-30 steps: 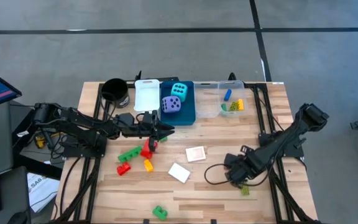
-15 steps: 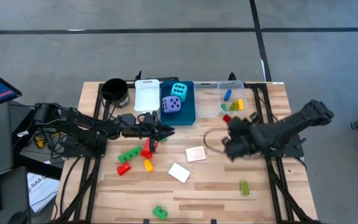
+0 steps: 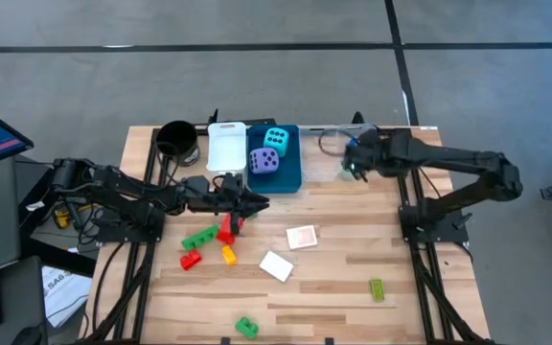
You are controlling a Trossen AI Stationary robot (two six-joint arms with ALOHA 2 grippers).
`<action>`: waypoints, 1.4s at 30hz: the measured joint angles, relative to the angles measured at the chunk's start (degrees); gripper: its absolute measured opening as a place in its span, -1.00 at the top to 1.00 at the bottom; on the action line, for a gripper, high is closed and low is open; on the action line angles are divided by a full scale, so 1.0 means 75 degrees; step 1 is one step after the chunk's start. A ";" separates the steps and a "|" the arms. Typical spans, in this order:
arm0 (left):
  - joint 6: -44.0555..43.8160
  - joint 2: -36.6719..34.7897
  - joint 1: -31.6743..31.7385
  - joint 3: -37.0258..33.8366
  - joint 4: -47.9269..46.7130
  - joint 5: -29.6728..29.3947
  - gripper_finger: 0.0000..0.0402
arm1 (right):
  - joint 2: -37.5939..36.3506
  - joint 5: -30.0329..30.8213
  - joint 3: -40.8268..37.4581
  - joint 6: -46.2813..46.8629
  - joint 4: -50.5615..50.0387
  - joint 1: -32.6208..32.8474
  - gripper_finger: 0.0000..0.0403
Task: Pick & Place Toys
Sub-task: Put the small red game piece into the right transparent bin, then put the left small yellow and green game piece into the right transparent bin
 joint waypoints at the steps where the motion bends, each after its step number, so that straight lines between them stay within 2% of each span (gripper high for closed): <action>1: -0.0001 0.0000 -0.0006 0.0000 -0.0008 0.0000 0.62 | -0.0006 -0.0068 0.0000 -0.0292 0.0222 -0.0248 0.34; 7: -0.0410 0.0000 -0.0238 0.0000 -0.0029 0.0001 0.62 | 0.0259 -0.0550 0.0000 -0.1980 0.1634 -0.1370 0.21; 12: -0.0593 0.0000 -0.0641 0.0000 -0.0042 0.0003 0.62 | 0.0866 -0.0615 0.0000 -0.1994 0.2442 -0.1881 0.13; 21: -0.0603 0.0000 -0.1458 0.0000 -0.0046 0.0004 0.62 | 0.2010 -0.0660 -0.0003 -0.2660 0.1481 -0.2562 -0.04; 25: -0.0597 0.0000 -0.1697 0.0000 -0.0106 0.0006 0.62 | 0.1954 -0.0781 0.0000 -0.3078 0.1162 -0.2319 -0.12; 29: -0.0589 0.0000 -0.1813 0.0000 -0.0110 0.0006 0.62 | 0.1473 -0.0831 0.0000 -0.3276 0.1143 -0.1255 -0.14; 33: -0.0426 0.0000 -0.1780 0.0000 -0.0107 -0.0075 0.62 | 0.0844 -0.0787 0.0000 -0.2617 0.1273 0.0506 -0.14; 36: 0.0067 0.0000 -0.1704 0.0000 -0.0101 -0.0254 0.62 | 0.0476 -0.0510 0.0000 -0.1417 0.1327 0.2110 -0.14; 42: 0.0405 0.0000 -0.1468 0.0000 -0.0074 -0.0431 0.62 | 0.0440 0.1067 0.0009 0.2095 0.1467 0.5382 -0.14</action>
